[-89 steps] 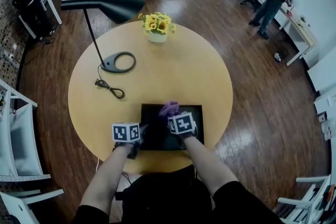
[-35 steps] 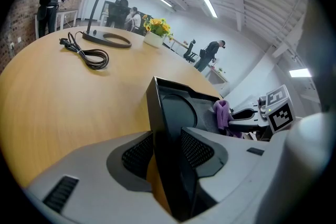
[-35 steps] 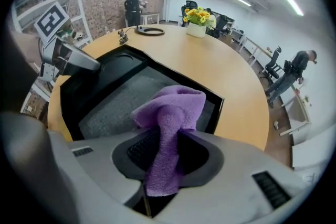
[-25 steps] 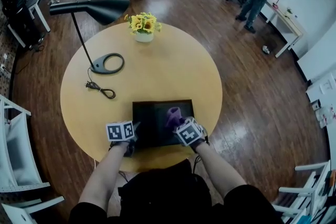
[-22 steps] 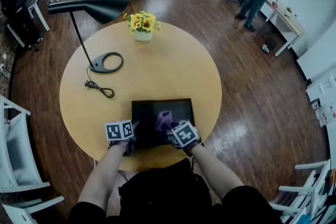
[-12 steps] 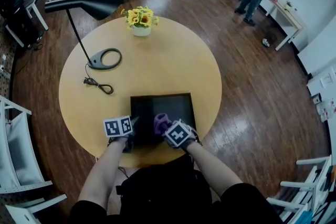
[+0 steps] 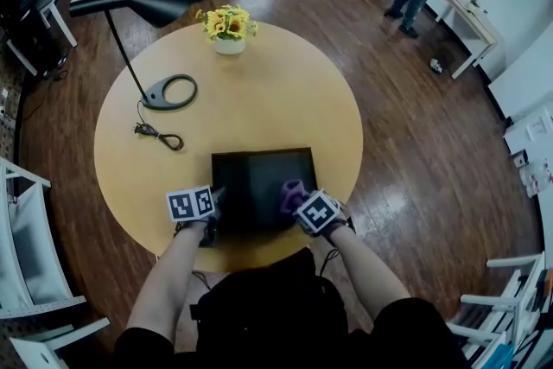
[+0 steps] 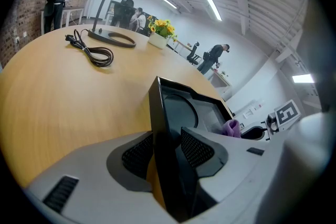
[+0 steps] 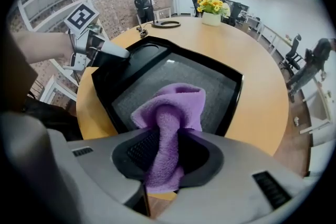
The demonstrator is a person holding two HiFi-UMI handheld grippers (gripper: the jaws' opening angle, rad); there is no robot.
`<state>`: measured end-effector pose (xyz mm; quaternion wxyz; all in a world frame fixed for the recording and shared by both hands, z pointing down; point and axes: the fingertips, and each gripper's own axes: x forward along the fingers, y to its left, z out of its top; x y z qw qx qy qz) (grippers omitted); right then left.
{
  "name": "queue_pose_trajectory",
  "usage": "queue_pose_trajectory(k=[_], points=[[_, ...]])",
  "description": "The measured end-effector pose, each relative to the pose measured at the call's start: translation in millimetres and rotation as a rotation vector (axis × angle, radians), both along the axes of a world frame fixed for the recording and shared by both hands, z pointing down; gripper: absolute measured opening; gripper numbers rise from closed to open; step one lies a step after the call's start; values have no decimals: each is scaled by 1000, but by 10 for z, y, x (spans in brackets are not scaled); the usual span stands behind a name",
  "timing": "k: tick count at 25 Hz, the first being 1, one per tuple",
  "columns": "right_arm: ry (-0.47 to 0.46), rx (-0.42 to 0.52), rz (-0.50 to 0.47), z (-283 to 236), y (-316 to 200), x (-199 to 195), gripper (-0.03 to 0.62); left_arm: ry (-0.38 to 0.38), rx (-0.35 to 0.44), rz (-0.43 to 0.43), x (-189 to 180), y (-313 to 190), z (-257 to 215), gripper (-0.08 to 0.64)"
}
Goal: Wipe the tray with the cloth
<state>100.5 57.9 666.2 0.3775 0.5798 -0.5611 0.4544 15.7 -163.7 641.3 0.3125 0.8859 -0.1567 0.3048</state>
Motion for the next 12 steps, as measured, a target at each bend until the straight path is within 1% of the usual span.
queue_pose_trajectory(k=[3, 7, 10, 11, 12], points=[[19, -12, -9, 3, 47, 18, 110, -2, -1, -2, -3, -1, 4, 169], [122, -45, -66, -5, 106, 38, 110, -6, -10, -9, -4, -8, 22, 169], [203, -40, -96, -119, 148, 129, 110, -8, -5, -12, 1, -6, 31, 169], [194, -29, -90, -130, 162, 140, 110, -8, -4, -14, 0, -4, 30, 169], [156, -8, -67, -128, 169, 141, 110, -8, -4, -16, -3, -3, 29, 170]])
